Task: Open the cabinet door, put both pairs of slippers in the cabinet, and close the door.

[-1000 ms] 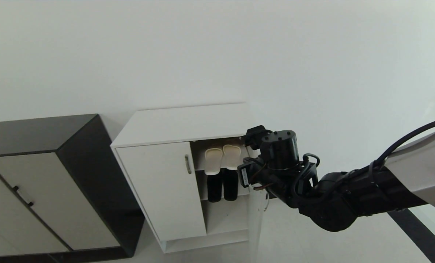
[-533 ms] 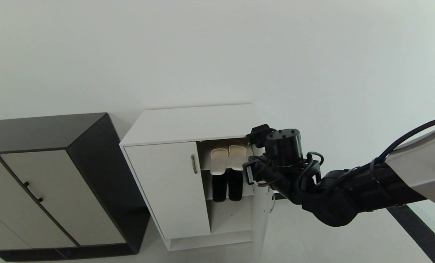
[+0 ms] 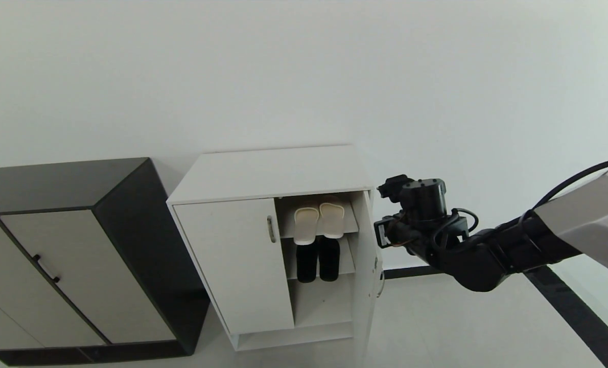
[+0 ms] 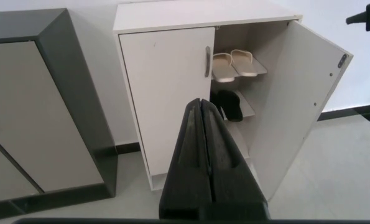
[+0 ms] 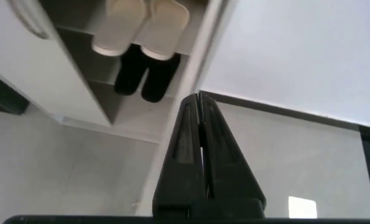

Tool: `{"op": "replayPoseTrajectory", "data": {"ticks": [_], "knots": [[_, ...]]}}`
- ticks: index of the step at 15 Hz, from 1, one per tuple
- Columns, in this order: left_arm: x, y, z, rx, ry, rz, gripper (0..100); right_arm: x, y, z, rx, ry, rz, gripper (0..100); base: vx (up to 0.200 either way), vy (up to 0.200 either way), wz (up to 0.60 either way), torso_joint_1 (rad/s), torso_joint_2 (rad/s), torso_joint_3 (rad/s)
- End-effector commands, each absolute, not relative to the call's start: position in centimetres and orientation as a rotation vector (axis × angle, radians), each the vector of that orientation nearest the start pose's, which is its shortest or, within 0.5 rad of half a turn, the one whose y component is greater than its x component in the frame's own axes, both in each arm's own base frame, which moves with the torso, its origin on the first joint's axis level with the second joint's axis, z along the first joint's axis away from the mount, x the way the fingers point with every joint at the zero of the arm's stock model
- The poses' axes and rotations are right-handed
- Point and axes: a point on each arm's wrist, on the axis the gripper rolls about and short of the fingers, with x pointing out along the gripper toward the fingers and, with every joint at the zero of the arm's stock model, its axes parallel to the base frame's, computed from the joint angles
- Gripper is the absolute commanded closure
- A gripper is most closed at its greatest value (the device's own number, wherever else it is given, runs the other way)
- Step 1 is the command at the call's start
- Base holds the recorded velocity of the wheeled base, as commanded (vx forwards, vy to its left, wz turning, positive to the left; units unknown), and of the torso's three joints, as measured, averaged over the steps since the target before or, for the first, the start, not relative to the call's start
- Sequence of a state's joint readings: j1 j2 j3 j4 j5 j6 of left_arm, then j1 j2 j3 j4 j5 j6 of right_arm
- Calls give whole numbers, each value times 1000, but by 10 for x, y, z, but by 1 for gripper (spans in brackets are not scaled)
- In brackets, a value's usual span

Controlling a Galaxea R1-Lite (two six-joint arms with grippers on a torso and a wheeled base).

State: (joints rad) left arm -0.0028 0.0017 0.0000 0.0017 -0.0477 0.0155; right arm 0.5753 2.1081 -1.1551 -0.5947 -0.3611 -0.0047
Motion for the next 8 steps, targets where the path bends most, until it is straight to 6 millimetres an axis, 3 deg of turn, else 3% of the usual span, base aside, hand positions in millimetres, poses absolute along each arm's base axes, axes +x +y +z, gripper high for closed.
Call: {"op": "replayPoseTrajectory", "data": {"ticks": [1,3,8], "knots": [[-23,-1,75,15,4,-51,100,359,211,104,-188,365,189,100,0,0,0,0,0,0],[-23,-1,75,15,4,-51,100,363,211,90,-200,392,186,100,0,0,0,0,0,0],[-23,-1,75,15,4,-51,100,363,217,83,-198,406,239,100,0,0,0,0,0,0]]}}
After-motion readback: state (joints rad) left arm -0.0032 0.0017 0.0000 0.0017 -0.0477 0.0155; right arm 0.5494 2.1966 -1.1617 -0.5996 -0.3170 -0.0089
